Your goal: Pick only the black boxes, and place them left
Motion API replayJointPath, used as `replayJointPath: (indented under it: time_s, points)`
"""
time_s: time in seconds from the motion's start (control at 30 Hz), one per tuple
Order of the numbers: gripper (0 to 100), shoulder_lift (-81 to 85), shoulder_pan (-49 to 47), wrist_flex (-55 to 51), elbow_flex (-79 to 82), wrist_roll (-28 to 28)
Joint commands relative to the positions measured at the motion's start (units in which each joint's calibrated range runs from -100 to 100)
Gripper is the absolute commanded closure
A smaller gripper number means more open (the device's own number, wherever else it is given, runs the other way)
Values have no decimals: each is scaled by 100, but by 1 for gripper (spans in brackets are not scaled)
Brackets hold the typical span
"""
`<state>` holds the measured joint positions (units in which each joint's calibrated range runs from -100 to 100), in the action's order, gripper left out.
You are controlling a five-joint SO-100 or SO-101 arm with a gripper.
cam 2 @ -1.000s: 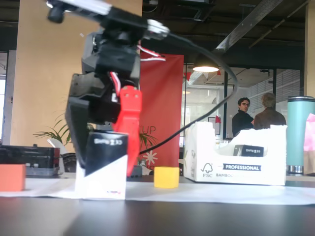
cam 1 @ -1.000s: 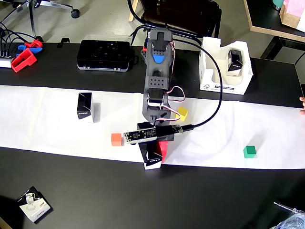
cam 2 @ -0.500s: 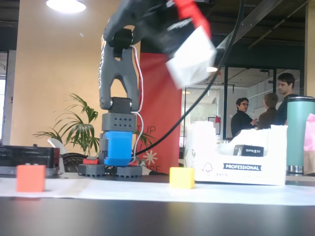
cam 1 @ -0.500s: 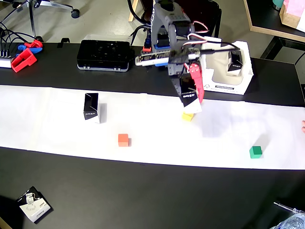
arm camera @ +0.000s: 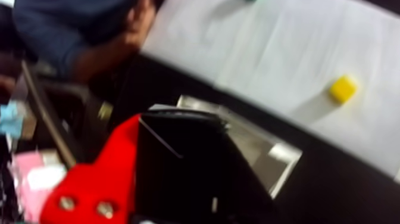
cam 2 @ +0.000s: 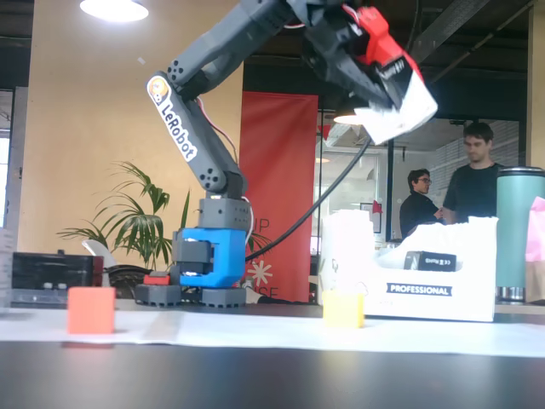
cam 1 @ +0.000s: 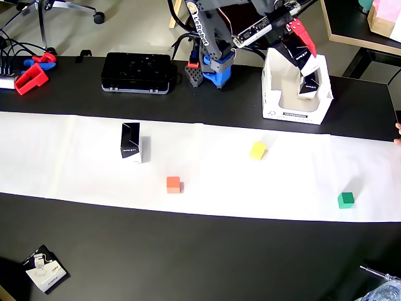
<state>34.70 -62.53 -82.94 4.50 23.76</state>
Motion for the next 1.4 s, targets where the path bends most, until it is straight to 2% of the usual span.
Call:
replayJointPath:
  time_s: [0.0,0.23,0.6,0.67,0.8,0.97,1.13,1.23,1.37]
  points:
    - [91,240,-1045,-235,277,-334]
    - [91,-1119,-1651,-498,-78,-892]
    - [90,-2929,-2101,-1054,-964,-887]
    - [86,-2937,-2093,-1126,-964,-866]
    - [70,-2937,-2093,-1277,-929,-818]
    - [58,-2549,-1997,-1531,-973,-281]
    - [55,-1538,-1123,-1539,-893,371]
    - [55,-914,73,-1515,-893,1013]
    - [55,-369,2212,-1476,-893,1850]
